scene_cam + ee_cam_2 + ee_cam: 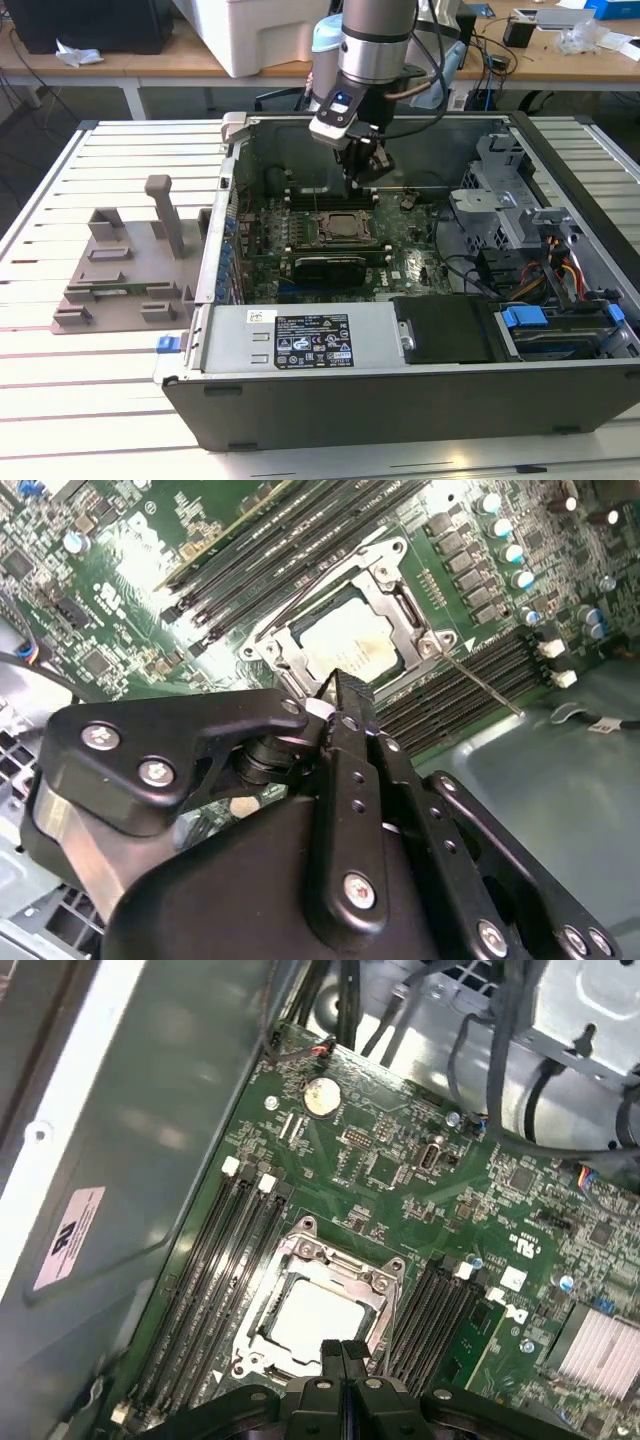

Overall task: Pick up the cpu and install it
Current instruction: 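Install the first cpu locking lever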

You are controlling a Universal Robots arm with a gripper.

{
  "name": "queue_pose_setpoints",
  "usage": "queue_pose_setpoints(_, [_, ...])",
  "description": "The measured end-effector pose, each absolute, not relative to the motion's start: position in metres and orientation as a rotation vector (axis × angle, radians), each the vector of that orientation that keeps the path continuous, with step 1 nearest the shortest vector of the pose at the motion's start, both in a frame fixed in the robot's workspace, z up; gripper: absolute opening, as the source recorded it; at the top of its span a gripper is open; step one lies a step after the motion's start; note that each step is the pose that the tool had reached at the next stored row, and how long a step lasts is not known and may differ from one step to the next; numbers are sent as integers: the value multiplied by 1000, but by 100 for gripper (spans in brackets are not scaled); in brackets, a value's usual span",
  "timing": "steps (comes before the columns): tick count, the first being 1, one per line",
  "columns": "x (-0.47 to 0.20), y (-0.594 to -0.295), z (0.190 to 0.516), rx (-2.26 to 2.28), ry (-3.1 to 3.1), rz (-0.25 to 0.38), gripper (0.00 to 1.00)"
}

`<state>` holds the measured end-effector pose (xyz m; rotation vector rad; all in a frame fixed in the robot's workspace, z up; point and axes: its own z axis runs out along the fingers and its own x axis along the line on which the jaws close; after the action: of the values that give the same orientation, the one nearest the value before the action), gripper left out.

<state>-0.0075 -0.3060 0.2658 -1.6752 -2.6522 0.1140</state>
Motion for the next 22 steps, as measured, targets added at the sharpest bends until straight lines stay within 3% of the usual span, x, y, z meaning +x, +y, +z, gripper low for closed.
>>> queue_pose_setpoints(22, [-7, -306, 266, -1235, -2897, 114, 11])
